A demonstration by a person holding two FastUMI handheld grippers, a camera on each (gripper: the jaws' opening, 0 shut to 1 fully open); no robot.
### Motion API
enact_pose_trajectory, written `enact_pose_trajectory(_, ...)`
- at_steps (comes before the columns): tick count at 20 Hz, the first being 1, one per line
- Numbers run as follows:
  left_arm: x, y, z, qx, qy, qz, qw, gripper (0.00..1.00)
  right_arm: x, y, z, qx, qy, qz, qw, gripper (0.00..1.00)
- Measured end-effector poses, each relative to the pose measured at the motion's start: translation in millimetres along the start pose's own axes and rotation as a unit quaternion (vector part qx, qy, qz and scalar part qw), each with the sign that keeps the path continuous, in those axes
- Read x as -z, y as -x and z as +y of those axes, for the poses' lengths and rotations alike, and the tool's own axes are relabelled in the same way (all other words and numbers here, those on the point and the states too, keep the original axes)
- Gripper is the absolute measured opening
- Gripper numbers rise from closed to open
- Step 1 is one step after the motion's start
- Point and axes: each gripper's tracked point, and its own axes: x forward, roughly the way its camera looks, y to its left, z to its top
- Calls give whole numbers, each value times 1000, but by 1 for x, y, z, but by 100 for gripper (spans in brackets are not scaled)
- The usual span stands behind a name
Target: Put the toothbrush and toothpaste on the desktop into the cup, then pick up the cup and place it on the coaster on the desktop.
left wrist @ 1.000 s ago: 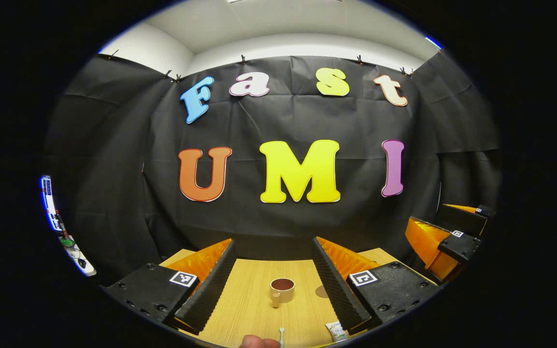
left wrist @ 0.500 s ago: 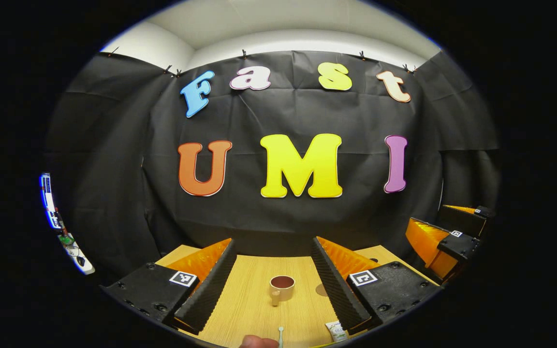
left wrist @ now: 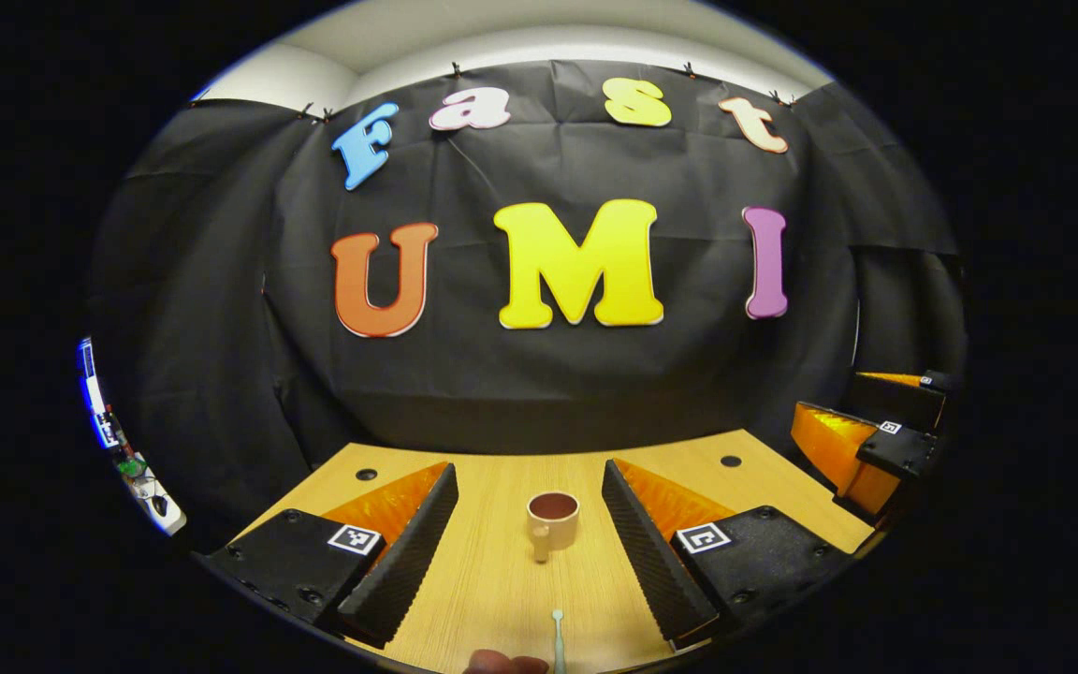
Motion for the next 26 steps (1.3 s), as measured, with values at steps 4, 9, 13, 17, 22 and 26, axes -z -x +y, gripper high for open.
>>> enact_pose_trajectory(4, 64, 6, -7, 7, 9, 74, 997, 99, 58, 2, -3, -7, 26, 57, 998, 95)
enact_pose_trajectory(9, 145, 10, -22, 16, 24, 157, 987, 99, 125, 10, -10, -9, 28, 131, 991, 95)
enact_pose_trajectory(13, 200, 11, -25, 13, 28, 205, 978, 99, 151, 12, -12, -11, 31, 164, 986, 95)
enact_pose_trajectory(17, 240, -7, -33, 11, 42, 231, 972, 98, 168, 21, -16, -10, 38, 187, 982, 98)
enact_pose_trajectory(22, 276, -23, -29, -3, 54, 257, 965, 90, 186, 34, -26, -10, 48, 215, 975, 95)
enact_pose_trajectory(26, 282, -25, -30, -2, 53, 261, 964, 80, 190, 35, -31, -1, 41, 224, 974, 95)
